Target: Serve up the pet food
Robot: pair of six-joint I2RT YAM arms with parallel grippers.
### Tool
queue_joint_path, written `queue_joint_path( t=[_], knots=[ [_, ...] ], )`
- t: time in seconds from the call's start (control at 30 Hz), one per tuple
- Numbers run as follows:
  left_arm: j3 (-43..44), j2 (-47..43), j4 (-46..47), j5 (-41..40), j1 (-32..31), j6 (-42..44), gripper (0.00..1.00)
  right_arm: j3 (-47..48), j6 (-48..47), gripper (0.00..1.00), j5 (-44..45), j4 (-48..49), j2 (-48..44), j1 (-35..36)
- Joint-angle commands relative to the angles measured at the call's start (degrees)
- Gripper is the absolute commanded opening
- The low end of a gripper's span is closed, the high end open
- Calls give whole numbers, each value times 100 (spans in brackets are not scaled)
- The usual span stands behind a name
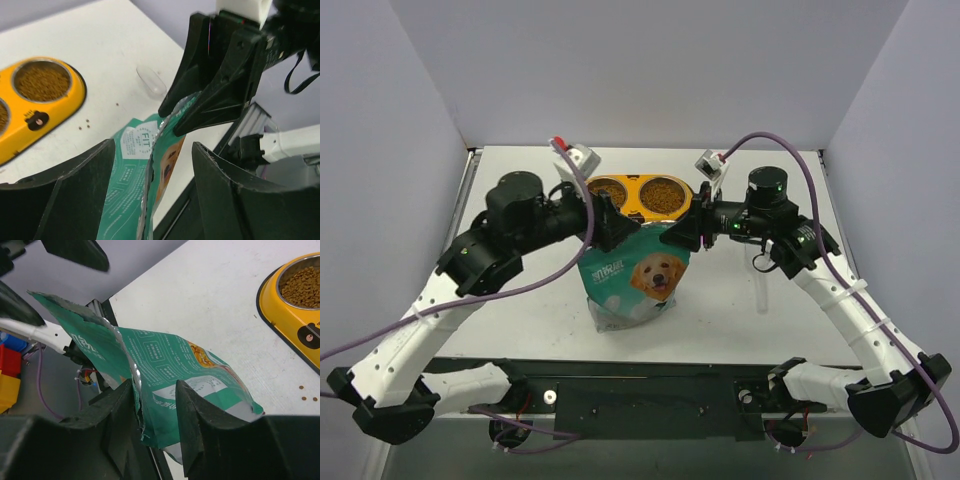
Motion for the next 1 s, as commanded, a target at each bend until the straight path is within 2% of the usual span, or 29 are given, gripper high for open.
queue_joint_path(
  t=[0.0,0.1,0.23,0.37,0.43,0.6,0.67,0.7,0.73,0.77,0.8,0.83,0.87,0.9,0.97],
  knots=[
    [68,231,-195,-378,-586,246,73,-89,-218,35,-231,-297,-203,-25],
    [76,337,-195,-580,-745,264,71,-220,-210,36,-117,-342,-369,-17],
    [59,416,-309,-589,-1008,527,56,-493,71,28,234,-44,-571,27],
    [-117,425,-406,-1230,-1544,1019,46,-782,133,30,174,53,-808,27],
    [-170,495,-484,-1678,-1869,1239,46,-888,54,31,226,62,-914,19],
    [-100,794,-660,-2065,-2186,1301,53,-783,124,12,60,28,-827,-34],
    [14,1004,-827,-2241,-2187,1344,47,-731,115,12,7,-25,-800,-78],
    [119,1118,-915,-2277,-2195,1379,38,-713,132,12,15,-43,-800,-113],
    [155,1163,-933,-2451,-2204,1389,31,-713,115,15,85,-104,-818,-122],
    [225,1250,-977,-2618,-2222,1458,19,-695,80,19,155,-192,-835,-148],
    [260,1312,-986,-2698,-2222,1520,10,-660,36,28,434,-436,-896,-157],
    [374,1347,-1056,-2890,-2248,1634,6,-643,-51,33,594,-569,-914,-157],
    [497,1374,-1100,-2979,-2248,1669,0,-634,-95,41,970,-858,-993,-157],
    [542,1365,-1126,-3154,-2248,1757,0,-642,-113,48,1139,-956,-1011,-209],
    [682,1330,-1153,-3366,-2248,1854,0,-686,-114,50,1079,-1229,-1020,-376]
  ],
)
